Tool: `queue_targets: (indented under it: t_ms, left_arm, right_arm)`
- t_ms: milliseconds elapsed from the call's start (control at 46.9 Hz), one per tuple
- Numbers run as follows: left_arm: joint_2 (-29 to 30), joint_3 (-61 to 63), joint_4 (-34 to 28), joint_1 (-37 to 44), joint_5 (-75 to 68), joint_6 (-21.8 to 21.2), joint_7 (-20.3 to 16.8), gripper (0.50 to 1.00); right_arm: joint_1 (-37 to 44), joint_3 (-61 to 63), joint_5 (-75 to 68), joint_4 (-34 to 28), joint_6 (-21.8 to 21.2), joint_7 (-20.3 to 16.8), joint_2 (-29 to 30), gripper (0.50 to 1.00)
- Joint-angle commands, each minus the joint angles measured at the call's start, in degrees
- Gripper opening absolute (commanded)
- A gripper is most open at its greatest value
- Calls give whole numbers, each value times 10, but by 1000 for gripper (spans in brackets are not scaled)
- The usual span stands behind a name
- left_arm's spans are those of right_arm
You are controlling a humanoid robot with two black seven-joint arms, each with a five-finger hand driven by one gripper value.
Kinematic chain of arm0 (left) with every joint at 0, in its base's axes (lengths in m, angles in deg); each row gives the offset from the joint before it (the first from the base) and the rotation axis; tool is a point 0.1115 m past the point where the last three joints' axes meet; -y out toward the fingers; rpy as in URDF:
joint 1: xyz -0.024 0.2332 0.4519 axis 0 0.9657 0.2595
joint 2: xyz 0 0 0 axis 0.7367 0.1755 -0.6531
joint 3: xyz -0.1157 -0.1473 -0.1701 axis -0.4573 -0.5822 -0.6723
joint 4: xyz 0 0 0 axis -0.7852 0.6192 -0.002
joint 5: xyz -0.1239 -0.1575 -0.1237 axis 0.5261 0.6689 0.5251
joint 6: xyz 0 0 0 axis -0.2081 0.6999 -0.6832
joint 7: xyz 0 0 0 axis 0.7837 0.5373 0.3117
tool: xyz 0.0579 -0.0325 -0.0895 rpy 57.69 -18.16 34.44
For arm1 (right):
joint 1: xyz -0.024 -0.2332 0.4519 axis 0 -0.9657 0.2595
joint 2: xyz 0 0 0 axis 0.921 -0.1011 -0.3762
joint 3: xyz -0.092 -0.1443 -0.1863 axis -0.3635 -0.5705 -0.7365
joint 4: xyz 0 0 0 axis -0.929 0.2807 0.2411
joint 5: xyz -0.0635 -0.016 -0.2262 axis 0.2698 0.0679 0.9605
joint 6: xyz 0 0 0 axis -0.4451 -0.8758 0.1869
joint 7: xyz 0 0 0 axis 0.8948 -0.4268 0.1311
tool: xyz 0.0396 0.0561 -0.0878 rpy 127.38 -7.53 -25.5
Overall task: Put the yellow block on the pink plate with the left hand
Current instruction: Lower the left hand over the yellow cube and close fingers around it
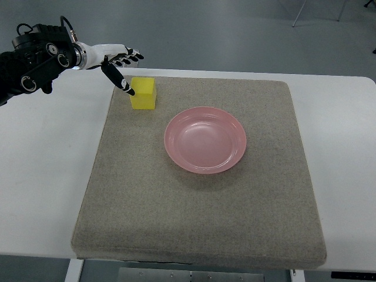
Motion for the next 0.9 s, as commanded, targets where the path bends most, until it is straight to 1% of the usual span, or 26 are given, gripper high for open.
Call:
queue_targets:
  t_ms: [0,107,235,341,491,534,576,619,640,662,683,768,832,875]
  left_arm:
    - [-10,11,-2,0,0,-6,0,992]
    - [-18,21,-3,0,0,-16,0,992]
    - [-37,45,-15,0,0,-39,0,992]
    - [-61,70,-39,1,0,-50,0,992]
    - [-101,81,-87,2,0,-51,0,984]
    - [-110,81,-97,4,0,-51,0,971]
    - [-116,81,-106,5,0,-54,0,945]
    - [-120,86,-110,5,0,-60,0,934]
    - [-122,93,-111,5,0,-65,0,917]
    - [-123,99,-111,5,0,-68,0,887]
    - [-125,106,-111,5,0,-73,0,874]
    - [-127,129,-111,4,1,-95,0,855]
    - [-127,135,-111,4,1,-103,0,814]
    - [-127,135,-111,4,1,-103,0,778]
  right_arm:
    - [0,0,0,0,0,0,0,924]
    - [0,0,0,0,0,0,0,924]
    - [0,0,0,0,0,0,0,924]
    - [0,0,0,0,0,0,0,924]
    - [0,0,0,0,0,0,0,924]
    - [0,0,0,0,0,0,0,924]
    - [0,0,0,0,0,0,0,924]
    - [0,0,0,0,0,0,0,924]
    - [0,0,0,0,0,0,0,924]
    - [0,0,0,0,0,0,0,924]
    - [0,0,0,0,0,0,0,924]
    - [0,0,0,0,0,0,0,924]
    - [0,0,0,0,0,0,0,924]
    - [0,0,0,0,0,0,0,924]
